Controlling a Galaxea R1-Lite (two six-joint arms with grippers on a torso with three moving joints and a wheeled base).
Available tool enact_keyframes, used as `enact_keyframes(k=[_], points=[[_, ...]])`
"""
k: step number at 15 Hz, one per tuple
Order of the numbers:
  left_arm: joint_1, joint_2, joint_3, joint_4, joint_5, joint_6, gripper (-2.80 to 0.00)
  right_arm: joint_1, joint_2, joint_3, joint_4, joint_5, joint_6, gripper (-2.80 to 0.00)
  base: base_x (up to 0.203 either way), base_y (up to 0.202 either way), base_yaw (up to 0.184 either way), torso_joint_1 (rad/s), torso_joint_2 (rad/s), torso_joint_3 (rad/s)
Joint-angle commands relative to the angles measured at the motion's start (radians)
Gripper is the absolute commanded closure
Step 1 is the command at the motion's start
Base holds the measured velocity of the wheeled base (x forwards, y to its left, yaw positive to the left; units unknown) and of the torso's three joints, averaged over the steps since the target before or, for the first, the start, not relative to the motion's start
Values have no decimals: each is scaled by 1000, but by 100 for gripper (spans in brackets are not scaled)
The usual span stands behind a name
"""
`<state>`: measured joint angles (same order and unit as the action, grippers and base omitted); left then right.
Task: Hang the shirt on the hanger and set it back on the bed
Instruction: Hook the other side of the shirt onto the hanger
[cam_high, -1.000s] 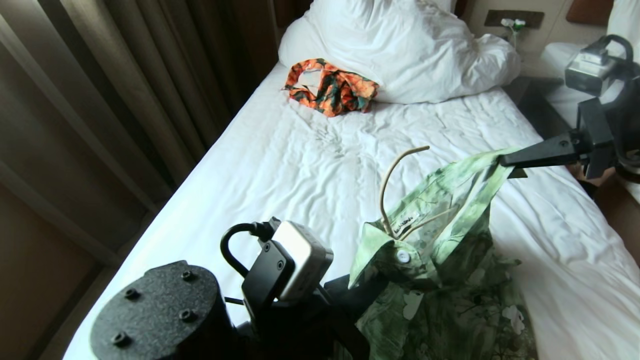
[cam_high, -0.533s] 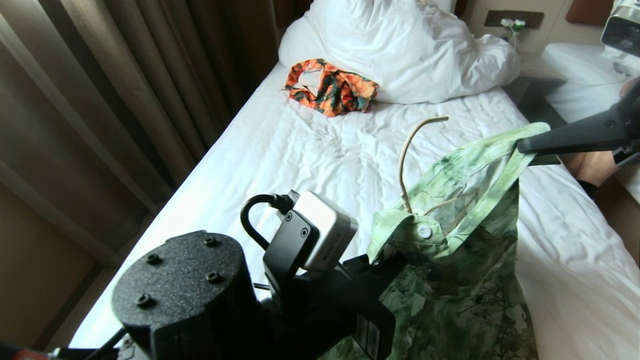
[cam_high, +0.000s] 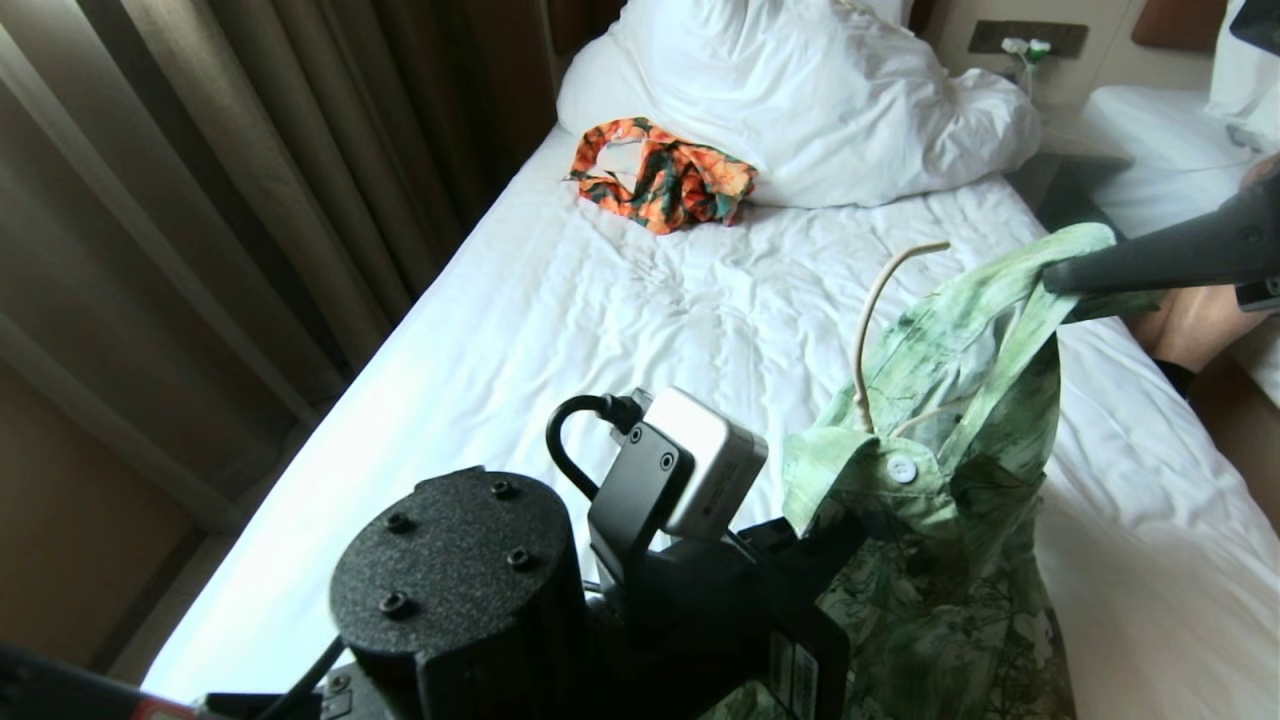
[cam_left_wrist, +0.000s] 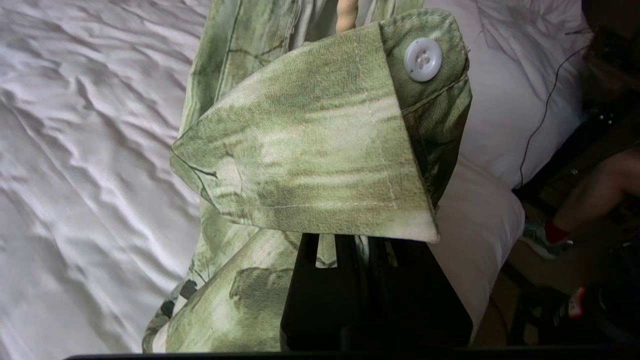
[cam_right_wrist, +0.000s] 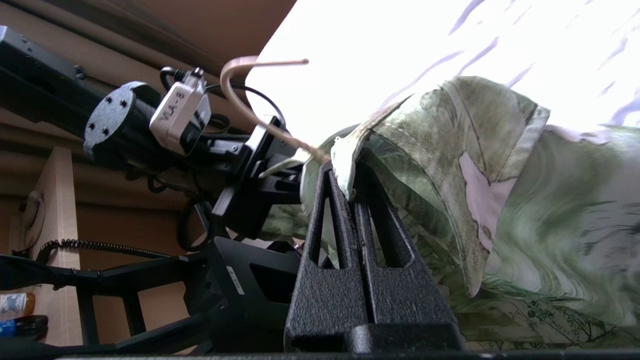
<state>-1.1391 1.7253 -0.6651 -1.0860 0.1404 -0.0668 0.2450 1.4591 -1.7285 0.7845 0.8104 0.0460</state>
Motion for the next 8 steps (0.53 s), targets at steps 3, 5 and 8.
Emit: enact_keyframes(k=[3,5,8], points=[[57,129,-108,-111,-48,2,0,13,0,5,6,6,-6,0,0,0,0,0,0,0],[67,179,-177,-119,-65,1,0,14,-3,3,6,6,-49,0,0,0,0,0,0,0],[70,220,-260,-121,-67,2,0,28,-29,5,6,8,-60,0,0,0,0,0,0,0]])
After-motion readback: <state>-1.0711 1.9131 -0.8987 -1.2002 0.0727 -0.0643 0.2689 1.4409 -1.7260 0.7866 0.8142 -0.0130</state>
